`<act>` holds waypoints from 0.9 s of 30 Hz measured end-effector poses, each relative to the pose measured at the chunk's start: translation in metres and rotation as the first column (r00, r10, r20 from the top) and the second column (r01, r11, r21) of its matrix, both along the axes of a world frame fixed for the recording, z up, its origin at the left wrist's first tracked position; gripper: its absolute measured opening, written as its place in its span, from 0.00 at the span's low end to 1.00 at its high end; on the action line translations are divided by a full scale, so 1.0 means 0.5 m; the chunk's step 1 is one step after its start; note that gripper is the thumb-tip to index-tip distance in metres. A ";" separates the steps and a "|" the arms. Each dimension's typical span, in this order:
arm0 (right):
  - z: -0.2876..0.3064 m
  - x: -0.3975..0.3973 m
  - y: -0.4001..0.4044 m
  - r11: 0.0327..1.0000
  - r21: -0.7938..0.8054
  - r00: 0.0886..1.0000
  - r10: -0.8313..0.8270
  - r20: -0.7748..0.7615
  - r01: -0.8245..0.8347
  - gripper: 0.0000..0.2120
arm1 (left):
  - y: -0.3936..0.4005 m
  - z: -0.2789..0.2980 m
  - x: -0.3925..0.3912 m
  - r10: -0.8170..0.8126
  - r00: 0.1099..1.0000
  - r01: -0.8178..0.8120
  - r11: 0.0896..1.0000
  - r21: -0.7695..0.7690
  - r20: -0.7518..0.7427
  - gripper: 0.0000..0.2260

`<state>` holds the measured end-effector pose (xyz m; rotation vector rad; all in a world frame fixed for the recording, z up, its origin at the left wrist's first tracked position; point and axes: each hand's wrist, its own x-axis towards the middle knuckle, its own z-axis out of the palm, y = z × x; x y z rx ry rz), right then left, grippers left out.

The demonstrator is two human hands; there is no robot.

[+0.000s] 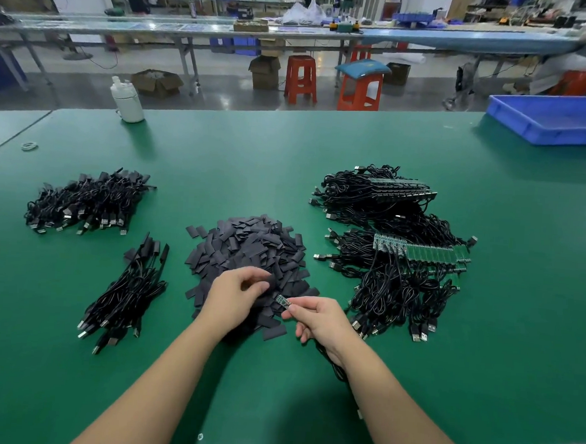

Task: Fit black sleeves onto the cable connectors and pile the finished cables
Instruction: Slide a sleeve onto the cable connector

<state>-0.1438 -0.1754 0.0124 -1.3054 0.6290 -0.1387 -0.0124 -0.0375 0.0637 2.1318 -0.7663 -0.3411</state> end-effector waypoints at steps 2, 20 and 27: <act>0.001 0.001 -0.001 1.000 -0.012 1.000 0.026 -0.007 -0.026 0.08 | 0.014 0.000 -0.005 -0.087 0.995 0.084 0.995 0.060 0.044 0.09; 0.008 -0.011 -0.017 0.980 0.022 0.980 0.198 -0.034 -0.198 0.06 | 0.065 -0.027 -0.028 -0.288 0.905 0.239 0.953 0.185 0.313 0.12; 0.008 -0.013 -0.019 0.984 0.042 0.984 0.176 -0.026 -0.175 0.06 | 0.065 -0.026 -0.031 -0.278 0.906 0.227 0.956 0.185 0.320 0.11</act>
